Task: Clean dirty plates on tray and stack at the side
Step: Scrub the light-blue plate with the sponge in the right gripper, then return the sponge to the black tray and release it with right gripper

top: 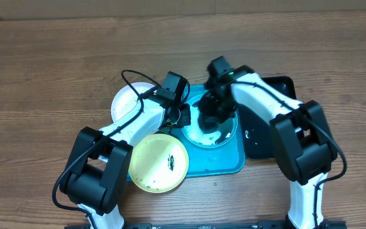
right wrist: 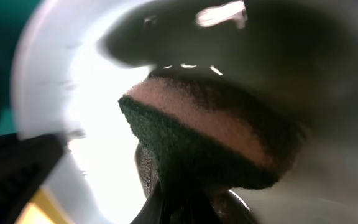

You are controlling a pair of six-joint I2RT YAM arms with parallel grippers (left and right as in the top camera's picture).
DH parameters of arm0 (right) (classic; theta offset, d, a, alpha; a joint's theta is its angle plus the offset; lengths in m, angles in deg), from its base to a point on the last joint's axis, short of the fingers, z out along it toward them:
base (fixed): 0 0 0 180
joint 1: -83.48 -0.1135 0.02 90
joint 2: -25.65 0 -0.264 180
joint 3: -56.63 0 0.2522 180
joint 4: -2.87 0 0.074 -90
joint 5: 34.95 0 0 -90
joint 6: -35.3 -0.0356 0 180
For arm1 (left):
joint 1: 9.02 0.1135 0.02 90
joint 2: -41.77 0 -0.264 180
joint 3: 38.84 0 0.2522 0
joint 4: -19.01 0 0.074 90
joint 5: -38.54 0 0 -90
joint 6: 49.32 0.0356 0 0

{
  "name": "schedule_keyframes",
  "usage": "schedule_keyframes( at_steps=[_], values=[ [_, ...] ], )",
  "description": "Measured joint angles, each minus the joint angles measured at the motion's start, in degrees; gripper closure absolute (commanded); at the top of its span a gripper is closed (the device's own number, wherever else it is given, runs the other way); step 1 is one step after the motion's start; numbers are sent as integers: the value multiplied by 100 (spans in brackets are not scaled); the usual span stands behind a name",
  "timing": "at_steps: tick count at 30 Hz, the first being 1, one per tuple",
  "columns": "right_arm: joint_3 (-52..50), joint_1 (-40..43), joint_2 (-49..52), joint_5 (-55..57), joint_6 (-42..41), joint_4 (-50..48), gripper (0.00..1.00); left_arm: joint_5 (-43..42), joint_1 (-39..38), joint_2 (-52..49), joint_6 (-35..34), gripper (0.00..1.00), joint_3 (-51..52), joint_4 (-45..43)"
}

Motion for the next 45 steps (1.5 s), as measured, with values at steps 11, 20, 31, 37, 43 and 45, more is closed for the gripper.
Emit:
schedule_keyframes(
  at_steps=[11, 20, 31, 37, 43, 45],
  values=[
    [317, 46, 214, -1071, 323, 192, 96, -20, 26, 0, -2, 96, 9, 7],
    [1016, 1123, -129, -1502, 881, 1464, 96, -24, 26, 0, -2, 96, 9, 2],
    [1029, 2420, -905, 444, 1115, 2389, 96, -133, 22, -2, 0, 96, 9, -35],
    [660, 2538, -905, 935, 1117, 2258, 96, -177, 22, -4, -2, 96, 9, -42],
    [632, 2472, -905, 422, 1137, 2212, 96, -192, 22, -4, -2, 95, 9, -39],
    [632, 2468, -905, 407, 1137, 2212, 96, -195, 22, -4, -2, 95, 9, -39]
  ],
)
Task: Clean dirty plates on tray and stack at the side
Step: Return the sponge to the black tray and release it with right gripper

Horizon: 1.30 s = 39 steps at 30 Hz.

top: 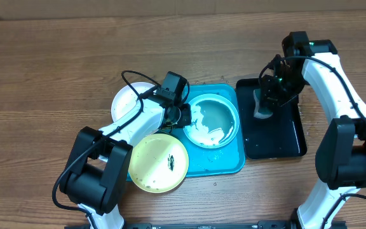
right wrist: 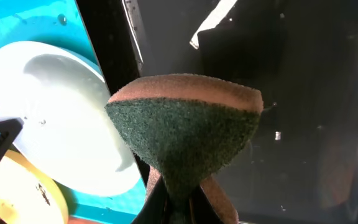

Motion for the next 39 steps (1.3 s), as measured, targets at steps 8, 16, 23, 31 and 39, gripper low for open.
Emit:
schedule_keyframes(
  at_steps=[8, 16, 23, 31, 39],
  values=[
    [0, 0, 0, 857, -181, -31, 96, -22, -2, 0, 4, 78, 0, -24],
    [0, 0, 0, 1182, -284, -98, 96, -13, -2, 0, 4, 77, 0, -22],
    [0, 0, 0, 1292, -321, -103, 96, 22, -2, 0, 2, 88, 0, -15],
    [-81, 33, 0, 1757, -116, -446, 96, 26, -11, -48, 4, 87, 0, -4],
    [-1180, 44, 0, 1904, 332, -1473, 72, 28, -44, -109, 4, 81, 0, -111]
  ],
)
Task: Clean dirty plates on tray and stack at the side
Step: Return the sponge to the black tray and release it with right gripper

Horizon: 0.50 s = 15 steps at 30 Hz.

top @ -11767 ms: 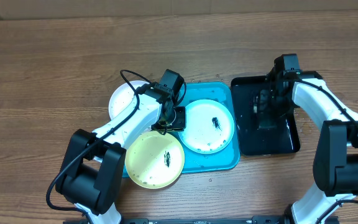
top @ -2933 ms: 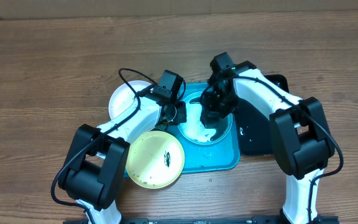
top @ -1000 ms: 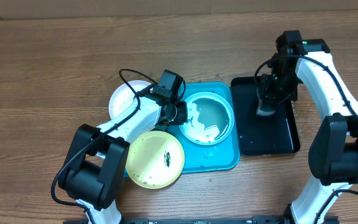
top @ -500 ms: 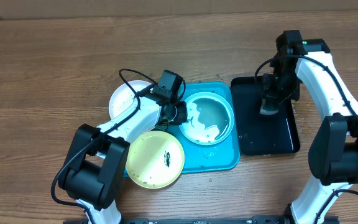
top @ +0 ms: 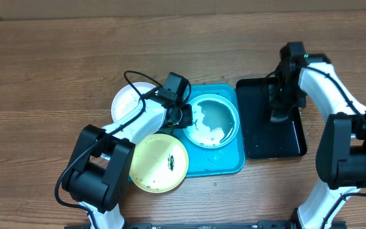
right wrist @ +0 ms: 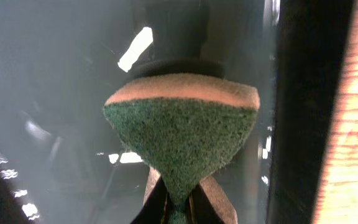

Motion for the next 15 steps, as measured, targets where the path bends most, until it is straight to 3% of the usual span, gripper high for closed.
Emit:
schedule_keyframes(
  at_steps=[1, 2, 7, 11, 15],
  values=[
    [-131, 0, 0, 26, 28, -92, 48, -4, 0, 0, -2, 79, 0, -2],
    [-232, 0, 0, 50, 52, -149, 37, -2, 0, 0, -2, 76, 0, -4],
    [-260, 0, 0, 92, 105, 2, 34, -9, 0, 0, 4, 71, 0, -44],
    [455, 11, 11, 94, 44, 544, 10, 20, 0, 0, 9, 71, -4, -48],
    [1325, 160, 9, 90, -76, 678, 2, 111, -2, 0, 9, 71, -4, -39]
  ],
)
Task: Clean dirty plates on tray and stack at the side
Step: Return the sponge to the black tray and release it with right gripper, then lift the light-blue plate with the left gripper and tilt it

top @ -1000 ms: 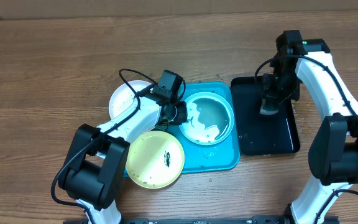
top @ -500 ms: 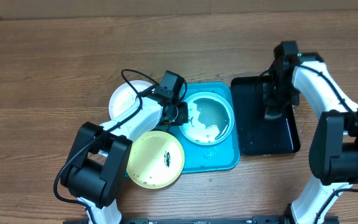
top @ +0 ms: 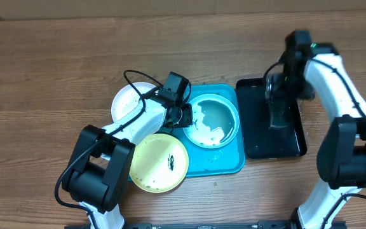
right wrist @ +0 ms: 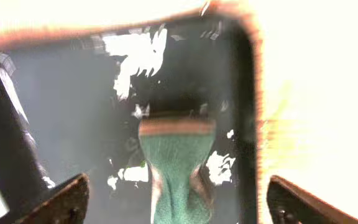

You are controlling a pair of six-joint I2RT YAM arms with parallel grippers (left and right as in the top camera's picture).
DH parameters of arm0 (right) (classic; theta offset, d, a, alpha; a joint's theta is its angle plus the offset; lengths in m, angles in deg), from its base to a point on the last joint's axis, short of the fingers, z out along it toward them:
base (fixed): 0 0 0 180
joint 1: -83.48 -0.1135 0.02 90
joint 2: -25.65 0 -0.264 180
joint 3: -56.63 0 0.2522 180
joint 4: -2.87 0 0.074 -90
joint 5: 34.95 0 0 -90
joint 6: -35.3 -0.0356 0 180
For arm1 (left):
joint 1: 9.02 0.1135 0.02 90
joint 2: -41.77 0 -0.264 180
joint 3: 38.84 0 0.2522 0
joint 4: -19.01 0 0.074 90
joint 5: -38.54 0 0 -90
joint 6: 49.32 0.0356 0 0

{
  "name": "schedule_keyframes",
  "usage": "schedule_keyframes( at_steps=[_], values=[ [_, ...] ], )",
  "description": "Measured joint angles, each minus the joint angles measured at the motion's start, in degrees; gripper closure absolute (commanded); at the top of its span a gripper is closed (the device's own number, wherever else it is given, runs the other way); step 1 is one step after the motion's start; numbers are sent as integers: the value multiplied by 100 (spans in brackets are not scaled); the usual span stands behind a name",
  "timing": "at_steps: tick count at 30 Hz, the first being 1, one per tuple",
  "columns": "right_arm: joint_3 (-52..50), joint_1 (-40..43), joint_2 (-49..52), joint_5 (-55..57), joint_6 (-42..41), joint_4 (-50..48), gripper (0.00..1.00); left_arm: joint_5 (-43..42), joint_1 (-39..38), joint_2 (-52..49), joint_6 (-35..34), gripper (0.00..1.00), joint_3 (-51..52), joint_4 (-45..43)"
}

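Note:
A white plate (top: 213, 121) with wet smears lies in the teal tray (top: 229, 164). My left gripper (top: 182, 116) sits at the plate's left rim; its jaws are hidden under the wrist. A yellow plate (top: 159, 163) with a dark speck overlaps the tray's front left corner. Another white plate (top: 127, 102) rests on the table to the left of the tray. The green and tan sponge (right wrist: 176, 158) stands on the black tray (top: 259, 143). My right gripper (right wrist: 178, 190) is over it, open, fingers wide on either side of the sponge (top: 277, 118).
The black tray lies right of the teal tray, its right edge near bare wood. The left arm's cable loops above the white plate on the table. Wooden tabletop stretches all round.
My right gripper was shut on the sponge over the black tray. Now it is open and the sponge stands on the tray between the spread fingers. The left arm has not moved.
First my right gripper held the sponge against the white plate in the teal tray, with the left gripper at the plate's rim. Then the sponge was over the black tray's left part, later further right. Now it is let go there.

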Motion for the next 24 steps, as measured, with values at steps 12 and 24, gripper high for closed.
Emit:
schedule_keyframes(
  at_steps=[12, 24],
  values=[
    [264, 1519, -9, -7, -527, -155, 0, -199, 70, -192, 9, 96, -166, -37],
    [264, 1606, -9, -24, -579, -232, 0, -1733, 911, -404, 149, 96, -243, -70]
  ],
)
